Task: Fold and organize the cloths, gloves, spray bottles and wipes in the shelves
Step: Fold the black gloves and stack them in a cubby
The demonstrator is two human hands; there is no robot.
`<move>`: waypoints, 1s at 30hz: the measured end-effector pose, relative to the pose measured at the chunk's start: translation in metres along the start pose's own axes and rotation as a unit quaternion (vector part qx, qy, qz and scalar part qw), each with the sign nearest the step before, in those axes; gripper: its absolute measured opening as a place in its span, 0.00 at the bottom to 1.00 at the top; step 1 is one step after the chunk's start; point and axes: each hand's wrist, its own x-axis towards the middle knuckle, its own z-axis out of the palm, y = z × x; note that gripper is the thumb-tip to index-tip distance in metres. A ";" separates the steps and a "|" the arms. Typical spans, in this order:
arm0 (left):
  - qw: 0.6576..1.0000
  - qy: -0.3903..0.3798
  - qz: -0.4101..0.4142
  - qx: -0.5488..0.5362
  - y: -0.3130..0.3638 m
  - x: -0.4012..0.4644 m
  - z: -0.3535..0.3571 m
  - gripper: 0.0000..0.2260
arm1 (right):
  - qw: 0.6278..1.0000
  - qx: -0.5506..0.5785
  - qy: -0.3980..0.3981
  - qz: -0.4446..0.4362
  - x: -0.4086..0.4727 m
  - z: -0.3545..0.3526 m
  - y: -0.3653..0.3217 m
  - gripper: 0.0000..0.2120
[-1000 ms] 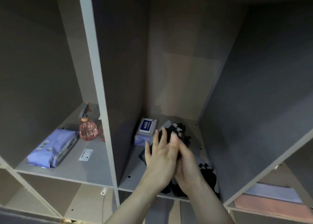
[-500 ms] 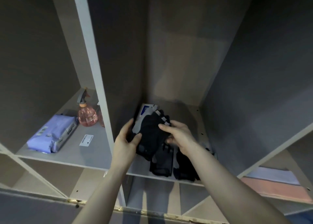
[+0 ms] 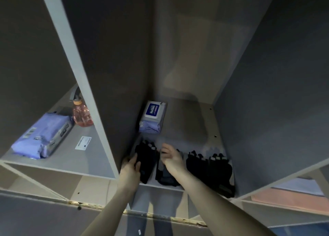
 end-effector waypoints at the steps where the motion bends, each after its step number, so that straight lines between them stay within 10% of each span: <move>1: 0.999 -0.015 0.008 0.046 -0.004 0.000 0.003 0.20 | 0.992 -0.114 0.016 -0.045 -0.005 -0.004 0.009 0.21; 4: 0.972 0.007 0.147 0.184 -0.020 -0.002 0.012 0.18 | 0.871 -0.447 0.083 -0.190 -0.022 -0.017 0.048 0.22; 7: 0.929 -0.074 0.229 0.280 -0.036 -0.009 0.024 0.22 | 0.815 -0.555 0.060 -0.154 -0.036 -0.026 0.070 0.32; 12: 0.884 -0.176 0.174 0.397 -0.042 -0.010 0.036 0.32 | 0.830 -0.556 -0.047 -0.018 -0.042 -0.028 0.088 0.45; 30: 0.900 -0.188 0.191 0.345 -0.040 -0.005 0.040 0.50 | 0.787 -0.611 -0.046 -0.064 -0.043 -0.044 0.099 0.42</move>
